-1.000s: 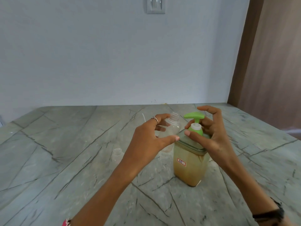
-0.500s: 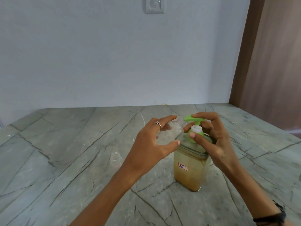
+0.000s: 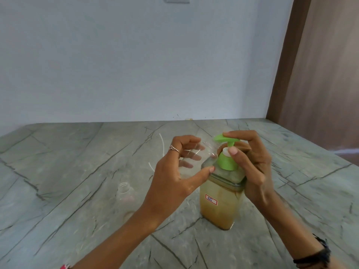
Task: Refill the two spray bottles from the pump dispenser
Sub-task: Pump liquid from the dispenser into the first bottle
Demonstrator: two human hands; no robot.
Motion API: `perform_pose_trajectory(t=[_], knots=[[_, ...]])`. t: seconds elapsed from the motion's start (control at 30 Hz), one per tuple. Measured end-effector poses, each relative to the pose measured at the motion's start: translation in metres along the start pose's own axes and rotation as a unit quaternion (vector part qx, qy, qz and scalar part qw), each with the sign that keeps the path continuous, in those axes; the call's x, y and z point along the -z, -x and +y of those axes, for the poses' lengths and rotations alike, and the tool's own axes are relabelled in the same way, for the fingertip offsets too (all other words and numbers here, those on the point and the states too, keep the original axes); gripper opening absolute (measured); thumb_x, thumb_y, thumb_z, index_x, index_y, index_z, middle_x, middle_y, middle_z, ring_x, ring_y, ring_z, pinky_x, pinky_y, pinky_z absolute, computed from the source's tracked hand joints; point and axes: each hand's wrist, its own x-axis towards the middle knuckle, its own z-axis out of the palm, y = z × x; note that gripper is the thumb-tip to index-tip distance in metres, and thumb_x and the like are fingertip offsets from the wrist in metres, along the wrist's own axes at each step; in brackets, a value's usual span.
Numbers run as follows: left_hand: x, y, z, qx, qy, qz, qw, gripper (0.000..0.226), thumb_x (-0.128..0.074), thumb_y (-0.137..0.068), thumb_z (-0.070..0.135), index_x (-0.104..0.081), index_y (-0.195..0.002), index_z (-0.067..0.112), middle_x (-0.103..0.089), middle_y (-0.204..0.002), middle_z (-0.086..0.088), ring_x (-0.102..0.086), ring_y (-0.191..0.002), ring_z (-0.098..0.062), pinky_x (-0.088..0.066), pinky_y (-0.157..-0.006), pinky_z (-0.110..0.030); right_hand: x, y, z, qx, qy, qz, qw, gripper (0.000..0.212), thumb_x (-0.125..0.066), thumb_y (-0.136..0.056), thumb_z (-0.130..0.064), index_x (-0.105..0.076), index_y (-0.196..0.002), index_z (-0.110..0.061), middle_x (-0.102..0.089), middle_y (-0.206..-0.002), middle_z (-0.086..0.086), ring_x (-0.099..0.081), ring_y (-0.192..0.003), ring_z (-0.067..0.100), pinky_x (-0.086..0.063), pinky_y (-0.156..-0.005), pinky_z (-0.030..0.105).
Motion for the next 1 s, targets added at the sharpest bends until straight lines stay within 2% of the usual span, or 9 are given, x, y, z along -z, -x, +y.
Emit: perform_pose_trajectory(t=[0.17,0.33,0.43,0.53,0.63,0.73,0.9,1.0], knots=[[-0.001,0.002,-0.002,-0.002,0.014,0.011,1.0,0.045,-0.07,-0.067,0.041,-0.05,-0.107,0.037,-0.061,-0.108,0.022,-0.063,-0.096,-0.004,-0.052,-0.075,-0.015,-0.003,-0.002,-0.002,0.002,0.001,0.024,1.0,0.014,-0.055,-0.083,-0.027,-0.063,-0.091,-0.035,-0.07,-0.077,0.007,-0.067,-0.067,0.018,-0.051,-0.062,0.027],[0.0,0.001,-0.004,-0.014,-0.013,0.015,1.0,0.045,-0.071,-0.068,0.04,-0.051,-0.107,0.035,-0.061,-0.109,0.022,-0.062,-0.096,-0.003,-0.051,-0.078,-0.014,-0.003,-0.008,-0.005,0.004,0.014,0.028,1.0,0.012,-0.057,-0.081,-0.029,-0.059,-0.072,-0.037,-0.071,-0.072,-0.006,-0.067,-0.061,0.016,-0.05,-0.057,0.025],[0.0,0.002,-0.004,-0.018,-0.016,0.015,1.0,0.044,-0.07,-0.068,0.039,-0.051,-0.107,0.036,-0.061,-0.109,0.021,-0.062,-0.097,-0.005,-0.05,-0.078,-0.014,-0.004,-0.009,-0.005,0.007,0.017,0.026,0.999,0.014,-0.057,-0.081,-0.029,-0.058,-0.068,-0.034,-0.07,-0.068,-0.008,-0.067,-0.06,0.019,-0.05,-0.055,0.027],[-0.001,0.004,-0.003,-0.01,-0.011,0.022,1.0,0.044,-0.07,-0.068,0.04,-0.051,-0.107,0.037,-0.061,-0.108,0.023,-0.062,-0.098,-0.003,-0.051,-0.077,-0.014,-0.004,-0.007,-0.006,0.01,0.013,0.026,1.0,0.014,-0.054,-0.082,-0.029,-0.062,-0.077,-0.039,-0.07,-0.074,-0.014,-0.066,-0.064,0.006,-0.051,-0.058,0.024],[-0.001,0.004,-0.002,0.0,-0.001,0.025,1.0,0.044,-0.07,-0.067,0.041,-0.051,-0.107,0.037,-0.062,-0.109,0.022,-0.062,-0.1,-0.002,-0.052,-0.077,-0.016,-0.002,-0.004,-0.005,0.01,0.014,0.012,1.0,0.015,-0.052,-0.085,-0.03,-0.062,-0.088,-0.041,-0.071,-0.08,-0.006,-0.068,-0.068,0.015,-0.053,-0.061,0.033],[-0.001,0.005,-0.001,0.007,0.009,0.028,1.0,0.044,-0.071,-0.067,0.041,-0.051,-0.107,0.038,-0.062,-0.109,0.022,-0.062,-0.101,-0.003,-0.052,-0.078,-0.018,0.0,-0.002,-0.002,0.004,0.028,-0.011,1.0,0.015,-0.052,-0.087,-0.03,-0.059,-0.098,-0.038,-0.07,-0.081,-0.001,-0.068,-0.074,0.02,-0.053,-0.065,0.036],[0.001,0.005,0.002,0.013,0.011,0.034,0.999,0.044,-0.071,-0.066,0.042,-0.051,-0.106,0.038,-0.062,-0.108,0.024,-0.063,-0.099,-0.002,-0.053,-0.077,-0.019,0.005,0.001,-0.002,0.004,0.087,-0.056,0.995,0.029,-0.055,-0.086,-0.03,-0.051,-0.112,-0.042,-0.07,-0.092,-0.016,-0.069,-0.087,0.014,-0.055,-0.073,0.029],[0.002,0.004,0.004,0.014,0.006,0.032,0.999,0.045,-0.07,-0.066,0.042,-0.051,-0.107,0.036,-0.062,-0.109,0.023,-0.062,-0.101,-0.002,-0.053,-0.078,-0.019,0.007,0.001,-0.003,-0.002,0.105,-0.075,0.992,0.035,-0.056,-0.084,-0.03,-0.047,-0.115,-0.046,-0.069,-0.096,-0.018,-0.068,-0.091,0.011,-0.054,-0.076,0.025]])
